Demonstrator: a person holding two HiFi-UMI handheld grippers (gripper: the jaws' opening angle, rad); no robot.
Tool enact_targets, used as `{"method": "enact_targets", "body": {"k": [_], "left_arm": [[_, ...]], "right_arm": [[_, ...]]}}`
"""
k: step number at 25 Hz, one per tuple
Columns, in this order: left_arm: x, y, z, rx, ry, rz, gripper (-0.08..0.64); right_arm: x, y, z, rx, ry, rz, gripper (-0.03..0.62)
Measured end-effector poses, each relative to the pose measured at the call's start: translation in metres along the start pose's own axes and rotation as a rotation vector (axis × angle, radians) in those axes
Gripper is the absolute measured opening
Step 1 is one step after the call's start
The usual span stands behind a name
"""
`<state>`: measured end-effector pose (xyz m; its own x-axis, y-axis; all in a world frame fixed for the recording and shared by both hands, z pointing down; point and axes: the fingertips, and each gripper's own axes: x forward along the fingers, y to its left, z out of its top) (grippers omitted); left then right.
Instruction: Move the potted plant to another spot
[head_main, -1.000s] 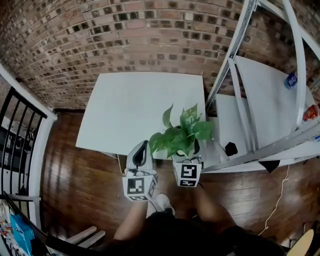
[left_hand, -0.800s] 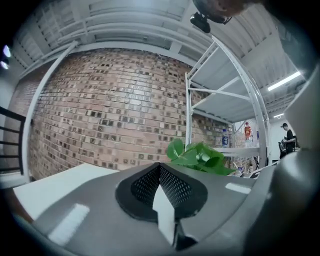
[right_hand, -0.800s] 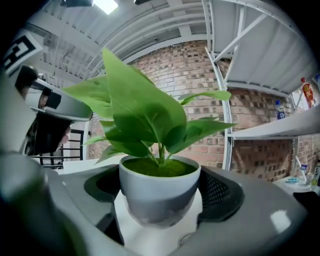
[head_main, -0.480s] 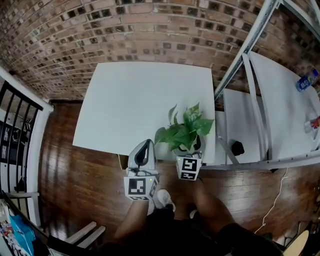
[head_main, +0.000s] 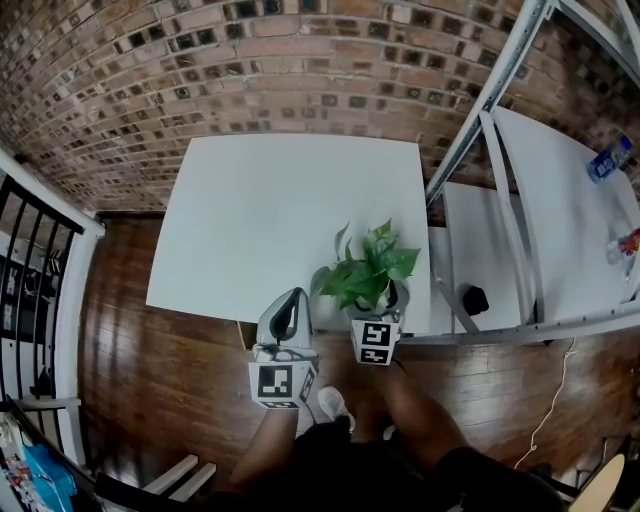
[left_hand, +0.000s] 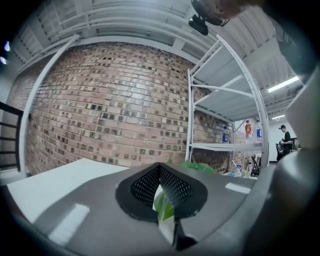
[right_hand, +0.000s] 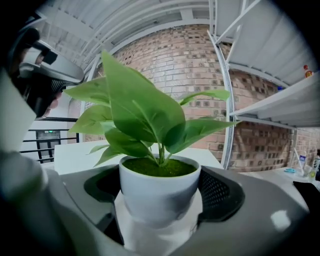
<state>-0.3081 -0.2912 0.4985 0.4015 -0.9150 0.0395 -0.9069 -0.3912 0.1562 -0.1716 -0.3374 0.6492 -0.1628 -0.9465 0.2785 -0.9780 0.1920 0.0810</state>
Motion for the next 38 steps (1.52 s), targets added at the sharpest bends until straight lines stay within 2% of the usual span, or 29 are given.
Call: {"method": "enact_targets", "body": {"k": [8,13,20,22,24,29,31,33,38], "left_arm": [[-0.002,0.001,-0.004,-0.014,0.010,0.004,0.012],[-0.005,-0.005,-0.014,-0.010,0.026,0.003,0.012],[-0.016,-0.013,-0.013,0.012,0.034,0.017,0.012],[-0.020,-0.016,-0.010,0.022,0.029,0.022,0.012],[-0.025,-0.023,-0.004,0.020,0.023,0.021,0.012],[-0.037,-0.045,0.007,0.028,0.010,0.014,0.012],[-0.042,-0.054,0.013,0.032,0.003,0.012,0.012],[-0.047,-0.060,0.025,0.024,-0.009,0.018,0.012],[-0.054,-0.073,0.041,0.035,-0.029,0.011,0.012]], "right_arm": [[0.007,0.000,-0.009,-0.003,0.021,-0.008,0.468],[0.003,-0.001,-0.024,-0.008,0.084,0.013,0.478],[-0.042,-0.009,-0.007,0.030,0.064,-0.005,0.470],[-0.065,-0.009,0.017,0.020,0.014,0.001,0.427],[-0.088,-0.014,0.044,0.007,-0.035,0.000,0.356],[-0.132,-0.025,0.089,0.006,-0.099,-0.021,0.206],[-0.145,-0.029,0.099,0.007,-0.111,-0.037,0.123],[-0.156,-0.030,0.108,0.003,-0.126,-0.049,0.011],[-0.171,-0.026,0.126,-0.019,-0.143,-0.013,0.002]]}}
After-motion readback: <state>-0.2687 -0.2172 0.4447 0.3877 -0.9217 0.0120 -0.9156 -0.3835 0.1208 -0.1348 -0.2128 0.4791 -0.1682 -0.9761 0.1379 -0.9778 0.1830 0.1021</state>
